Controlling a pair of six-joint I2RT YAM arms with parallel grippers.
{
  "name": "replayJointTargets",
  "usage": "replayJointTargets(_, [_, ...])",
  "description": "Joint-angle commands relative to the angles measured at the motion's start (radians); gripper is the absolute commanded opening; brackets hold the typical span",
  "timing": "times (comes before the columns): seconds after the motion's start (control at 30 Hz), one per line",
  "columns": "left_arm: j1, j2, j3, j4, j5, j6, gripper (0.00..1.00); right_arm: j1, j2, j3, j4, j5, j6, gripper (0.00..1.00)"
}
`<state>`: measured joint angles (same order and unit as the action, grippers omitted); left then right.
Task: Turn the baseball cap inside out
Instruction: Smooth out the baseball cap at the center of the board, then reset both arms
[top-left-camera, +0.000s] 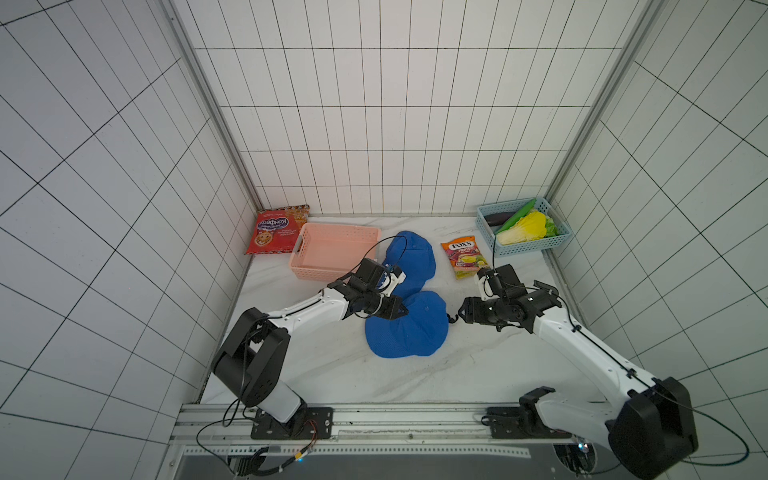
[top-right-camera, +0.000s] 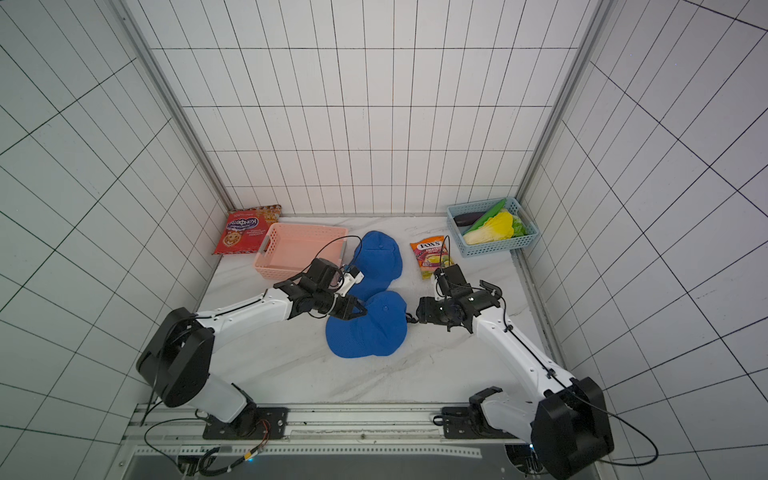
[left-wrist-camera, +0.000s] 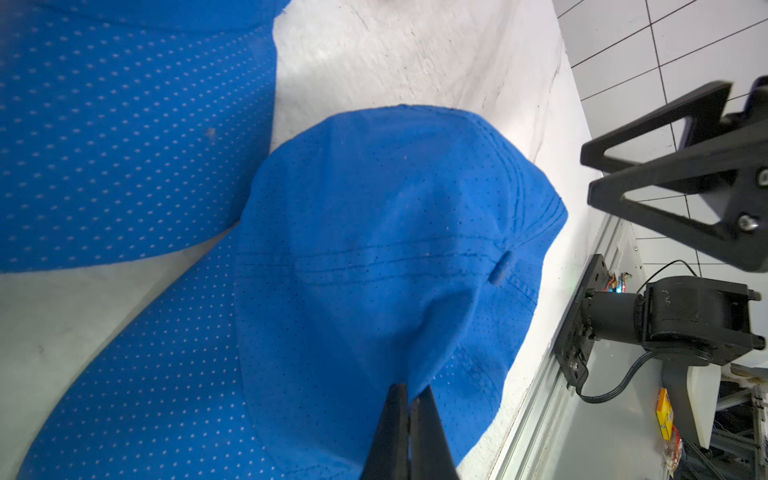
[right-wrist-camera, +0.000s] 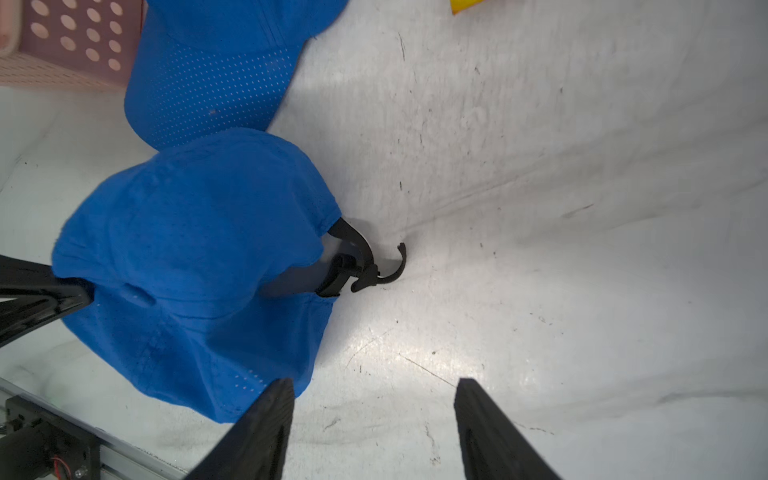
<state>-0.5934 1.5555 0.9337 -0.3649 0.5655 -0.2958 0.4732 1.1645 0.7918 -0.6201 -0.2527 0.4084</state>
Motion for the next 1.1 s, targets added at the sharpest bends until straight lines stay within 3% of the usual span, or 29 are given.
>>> replayJointTargets(0.0, [0.01, -0.02, -0.025, -0.007, -0.033, 0.015, 0.0, -0.016, -0.027, -0.034, 0.109, -0.148, 0.006, 0.68])
replayJointTargets(0.1, [0.012, -0.037, -0.037, -0.011, -0.054, 0.011, 0.01, -0.016, -0.024, -0.067, 0.178, -0.266, -0.001, 0.69])
replayJointTargets(0.27, [0.017, -0.062, -0.032, -0.011, -0.06, 0.0, 0.24, -0.016, -0.019, -0.089, 0.241, -0.345, -0.003, 0.68])
replayJointTargets(0.47, [0.018, -0.192, -0.017, 0.013, -0.066, -0.03, 0.68, -0.016, -0.104, -0.066, 0.237, -0.282, -0.002, 0.75])
replayJointTargets(0.57, [0.022, -0.283, -0.006, 0.002, -0.14, -0.018, 0.8, -0.018, -0.161, -0.046, 0.237, -0.208, 0.005, 0.81])
replayJointTargets(0.7, [0.058, -0.403, -0.021, -0.012, -0.359, 0.007, 0.92, -0.055, -0.227, -0.017, 0.244, -0.106, 0.017, 0.91])
replayJointTargets(0.77, [0.114, -0.449, -0.055, 0.013, -0.484, 0.015, 0.98, -0.106, -0.24, -0.006, 0.259, -0.069, 0.02, 0.94])
replayJointTargets(0.87, [0.264, -0.489, -0.13, 0.084, -0.662, -0.036, 0.99, -0.192, -0.242, 0.001, 0.294, -0.008, 0.011, 0.97])
replayJointTargets(1.0, [0.582, -0.504, -0.271, 0.268, -0.65, -0.14, 0.99, -0.316, -0.236, -0.021, 0.386, 0.102, -0.003, 0.99])
replayJointTargets(1.07, [0.677, -0.491, -0.342, 0.382, -0.673, -0.159, 0.99, -0.377, -0.241, -0.06, 0.459, 0.159, -0.004, 0.99])
